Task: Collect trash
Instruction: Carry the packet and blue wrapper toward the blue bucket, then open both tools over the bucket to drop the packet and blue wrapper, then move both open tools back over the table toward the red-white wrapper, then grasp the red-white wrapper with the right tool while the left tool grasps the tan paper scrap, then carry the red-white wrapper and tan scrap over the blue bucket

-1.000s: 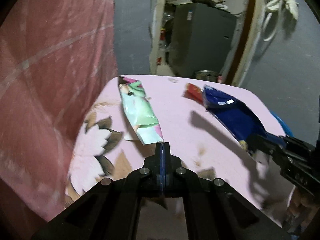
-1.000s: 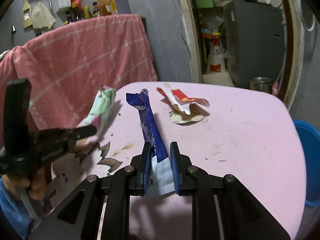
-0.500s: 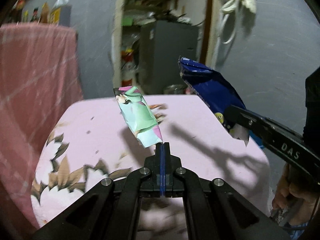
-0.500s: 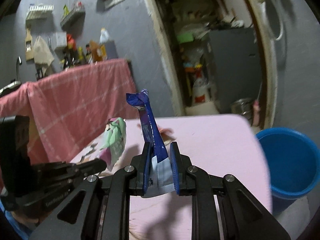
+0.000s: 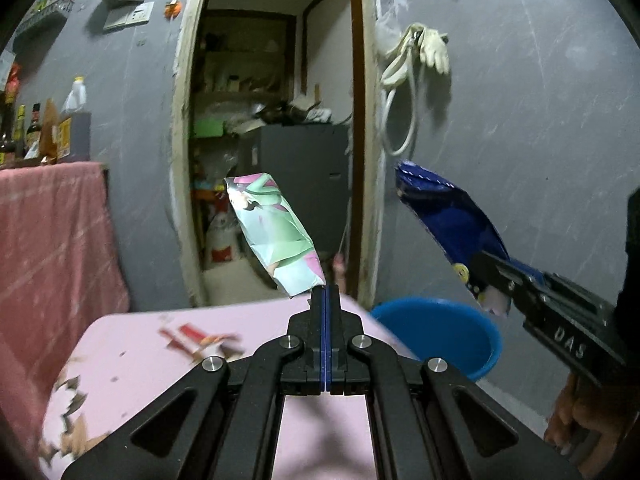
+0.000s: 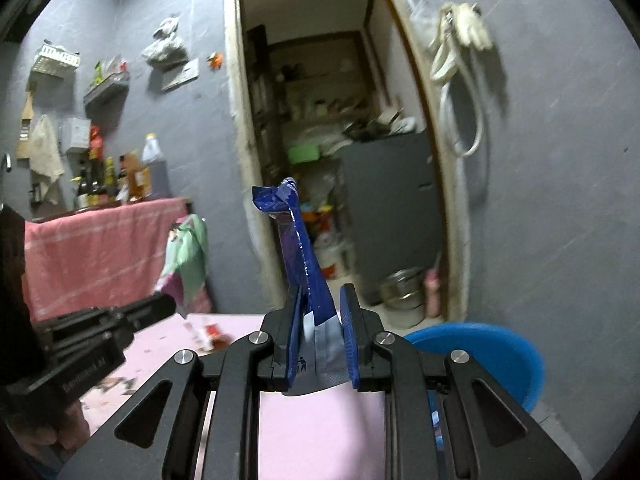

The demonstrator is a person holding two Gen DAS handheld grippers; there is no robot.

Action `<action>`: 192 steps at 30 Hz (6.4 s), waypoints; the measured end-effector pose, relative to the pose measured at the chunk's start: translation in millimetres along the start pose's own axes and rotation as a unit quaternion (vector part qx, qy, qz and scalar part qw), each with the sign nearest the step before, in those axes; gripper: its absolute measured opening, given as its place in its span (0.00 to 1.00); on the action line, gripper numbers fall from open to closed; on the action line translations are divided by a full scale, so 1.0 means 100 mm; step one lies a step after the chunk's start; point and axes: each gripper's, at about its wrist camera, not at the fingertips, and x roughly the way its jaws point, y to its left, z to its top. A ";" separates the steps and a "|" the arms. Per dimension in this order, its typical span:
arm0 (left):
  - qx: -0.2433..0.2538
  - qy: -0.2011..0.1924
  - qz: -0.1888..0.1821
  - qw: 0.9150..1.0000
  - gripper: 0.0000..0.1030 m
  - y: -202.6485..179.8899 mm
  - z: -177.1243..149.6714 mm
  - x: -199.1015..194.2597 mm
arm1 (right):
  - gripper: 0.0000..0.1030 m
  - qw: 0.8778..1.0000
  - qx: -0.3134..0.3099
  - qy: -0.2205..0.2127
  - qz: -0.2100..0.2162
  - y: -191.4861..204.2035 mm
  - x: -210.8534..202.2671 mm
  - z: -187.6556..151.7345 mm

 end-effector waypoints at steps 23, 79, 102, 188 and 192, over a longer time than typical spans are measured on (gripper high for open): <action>-0.004 0.153 -0.132 0.979 0.00 -1.05 0.02 1.57 | 0.17 0.984 0.067 0.066 -0.153 -1.56 0.29 -0.39; -0.110 0.030 0.033 0.993 0.94 0.37 0.41 0.44 | 1.00 0.992 0.051 -0.078 -0.080 -0.62 -0.20 0.06; -0.122 0.033 0.189 0.974 0.95 1.71 0.06 -0.30 | 1.00 0.997 -0.053 -0.006 0.055 0.64 0.34 0.28; 0.000 0.324 0.029 0.946 0.45 1.27 -0.62 1.42 | 0.14 0.937 0.024 0.327 0.119 0.16 2.07 -0.42; -0.013 0.322 0.035 0.946 0.44 1.28 -0.61 1.39 | 0.14 0.939 0.021 0.323 0.119 0.16 2.00 -0.41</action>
